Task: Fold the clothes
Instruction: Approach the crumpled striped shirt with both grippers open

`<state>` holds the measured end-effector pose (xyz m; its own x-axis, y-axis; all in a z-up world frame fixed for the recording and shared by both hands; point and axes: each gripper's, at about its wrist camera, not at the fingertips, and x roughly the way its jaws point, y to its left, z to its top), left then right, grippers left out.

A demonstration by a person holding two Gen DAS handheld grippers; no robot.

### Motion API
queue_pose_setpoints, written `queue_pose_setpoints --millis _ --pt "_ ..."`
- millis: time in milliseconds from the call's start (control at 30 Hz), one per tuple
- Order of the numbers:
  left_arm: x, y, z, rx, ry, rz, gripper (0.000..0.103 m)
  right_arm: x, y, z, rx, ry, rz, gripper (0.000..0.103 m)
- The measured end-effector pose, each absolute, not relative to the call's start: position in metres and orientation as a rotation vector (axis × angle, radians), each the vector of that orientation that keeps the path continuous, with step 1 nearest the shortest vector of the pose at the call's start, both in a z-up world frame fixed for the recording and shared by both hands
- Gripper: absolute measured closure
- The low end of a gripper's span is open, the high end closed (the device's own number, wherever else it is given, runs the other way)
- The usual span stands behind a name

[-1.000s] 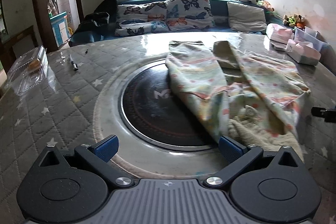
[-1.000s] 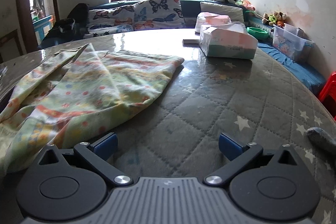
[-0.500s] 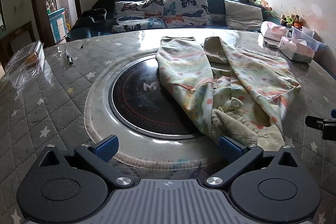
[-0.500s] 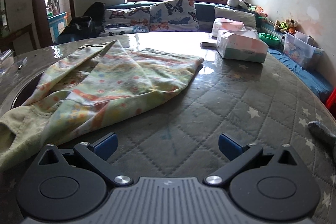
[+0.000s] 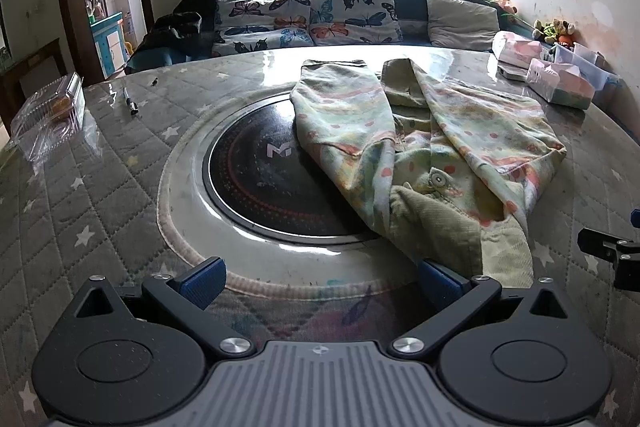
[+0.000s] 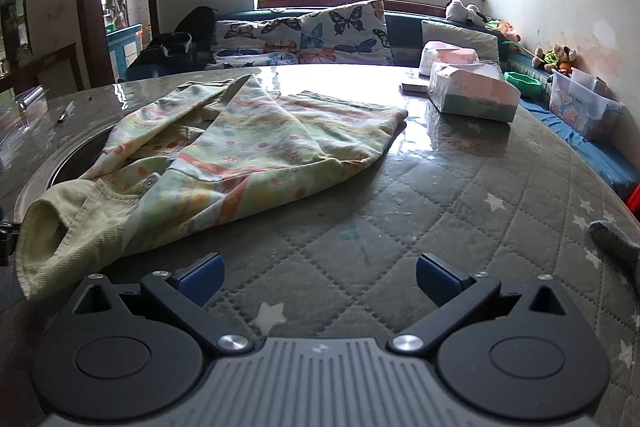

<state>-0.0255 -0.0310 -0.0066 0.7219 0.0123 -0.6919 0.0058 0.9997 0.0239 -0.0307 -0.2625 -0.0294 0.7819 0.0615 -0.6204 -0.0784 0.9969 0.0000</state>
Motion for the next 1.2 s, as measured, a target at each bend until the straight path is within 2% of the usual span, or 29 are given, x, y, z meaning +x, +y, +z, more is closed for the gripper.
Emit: queue_pose_setpoints --millis 1200 --pt "-0.046 -0.037 -0.01 0.026 0.779 0.03 0.0 -0.05 -0.228 -0.025 -0.093 0.65 0.182 0.0"
